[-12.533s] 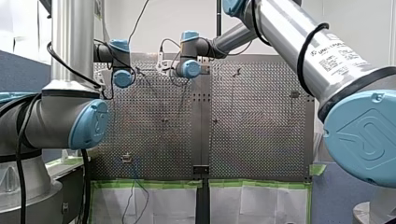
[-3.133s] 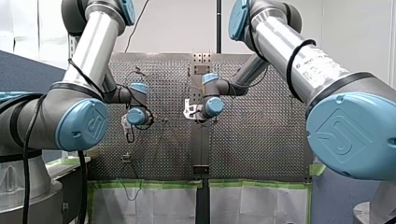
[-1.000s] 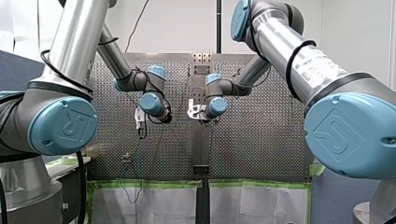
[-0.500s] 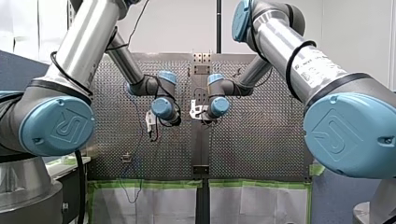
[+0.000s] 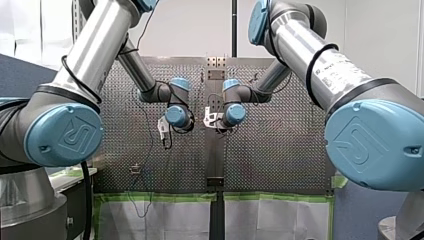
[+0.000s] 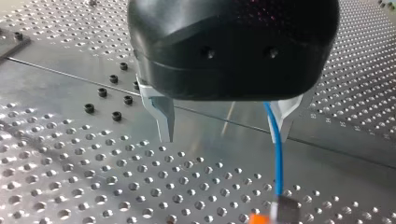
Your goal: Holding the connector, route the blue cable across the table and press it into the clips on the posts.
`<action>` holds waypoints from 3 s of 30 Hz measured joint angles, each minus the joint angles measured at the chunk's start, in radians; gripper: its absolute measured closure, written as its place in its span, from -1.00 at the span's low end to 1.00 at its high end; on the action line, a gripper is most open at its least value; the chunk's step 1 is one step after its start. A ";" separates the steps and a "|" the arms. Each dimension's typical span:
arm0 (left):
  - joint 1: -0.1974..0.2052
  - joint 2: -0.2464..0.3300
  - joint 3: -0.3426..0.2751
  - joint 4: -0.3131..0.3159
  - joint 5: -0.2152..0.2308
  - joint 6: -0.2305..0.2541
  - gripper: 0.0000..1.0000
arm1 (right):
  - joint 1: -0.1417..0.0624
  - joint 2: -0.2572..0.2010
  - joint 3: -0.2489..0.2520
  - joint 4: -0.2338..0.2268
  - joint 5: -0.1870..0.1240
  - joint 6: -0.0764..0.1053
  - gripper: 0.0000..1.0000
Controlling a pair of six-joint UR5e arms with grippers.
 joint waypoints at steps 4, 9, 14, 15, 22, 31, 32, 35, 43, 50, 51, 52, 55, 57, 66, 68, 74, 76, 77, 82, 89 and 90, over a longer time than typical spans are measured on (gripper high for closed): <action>0.002 -0.025 0.017 -0.015 0.004 -0.001 -1.00 | -0.001 0.000 0.000 -0.001 0.000 0.000 1.00; 0.005 -0.064 0.044 0.000 -0.014 -0.005 -1.00 | -0.001 0.000 0.000 0.000 -0.002 0.000 1.00; 0.007 -0.093 0.066 0.000 -0.029 -0.007 -1.00 | -0.003 0.000 0.000 -0.001 -0.003 0.000 1.00; 0.007 -0.095 0.068 -0.001 -0.031 -0.007 -1.00 | -0.003 0.000 0.000 -0.001 -0.003 0.000 1.00; 0.005 -0.098 0.070 -0.017 -0.044 -0.001 -0.22 | -0.005 0.000 0.000 -0.001 -0.002 0.000 1.00; -0.001 -0.098 0.071 -0.001 -0.074 -0.001 1.00 | -0.007 0.000 0.000 -0.001 -0.002 0.000 1.00; -0.002 -0.097 0.071 0.001 -0.079 -0.003 1.00 | -0.007 0.000 0.000 -0.001 -0.002 0.000 1.00; -0.002 -0.097 0.071 0.005 -0.090 -0.004 1.00 | -0.008 0.000 0.000 -0.002 -0.002 0.000 1.00; -0.002 -0.097 0.071 0.003 -0.108 -0.007 1.00 | -0.011 0.000 0.000 -0.002 -0.003 0.000 1.00; -0.005 -0.077 0.071 -0.022 -0.109 -0.008 1.00 | -0.012 -0.003 -0.013 0.008 -0.006 -0.007 1.00; -0.005 -0.071 0.071 -0.028 -0.109 -0.008 1.00 | -0.012 -0.006 -0.015 0.013 -0.006 -0.009 1.00; -0.005 -0.065 0.071 -0.033 -0.109 -0.008 1.00 | -0.013 -0.011 -0.017 0.019 -0.006 -0.010 1.00; -0.005 -0.042 0.071 -0.046 -0.110 -0.009 1.00 | -0.013 -0.032 -0.018 0.032 -0.006 -0.010 1.00; -0.006 -0.026 0.071 -0.053 -0.109 -0.009 1.00 | -0.013 -0.047 -0.018 0.037 -0.006 -0.009 1.00; -0.011 0.043 0.071 -0.103 -0.109 -0.006 1.00 | -0.014 -0.125 -0.006 0.085 -0.007 -0.008 1.00; -0.013 0.060 0.071 -0.119 -0.110 -0.005 1.00 | -0.016 -0.144 0.009 0.091 -0.006 -0.007 1.00; -0.019 0.109 0.070 -0.156 -0.111 -0.004 1.00 | -0.024 -0.197 0.060 0.097 -0.005 -0.002 1.00; -0.021 0.124 0.070 -0.167 -0.113 -0.003 1.00 | -0.027 -0.215 0.077 0.099 -0.006 0.000 1.00; -0.021 0.133 0.070 -0.175 -0.117 -0.003 1.00 | -0.028 -0.223 0.085 0.100 -0.006 0.002 1.00; -0.024 0.170 0.070 -0.210 -0.132 -0.002 1.00 | -0.030 -0.266 0.121 0.103 -0.007 0.017 1.00; -0.033 0.232 0.069 -0.252 -0.135 0.000 1.00 | -0.029 -0.325 0.133 0.133 -0.008 0.028 1.00; -0.033 0.241 0.069 -0.253 -0.135 0.000 1.00 | -0.029 -0.333 0.133 0.137 -0.010 0.029 1.00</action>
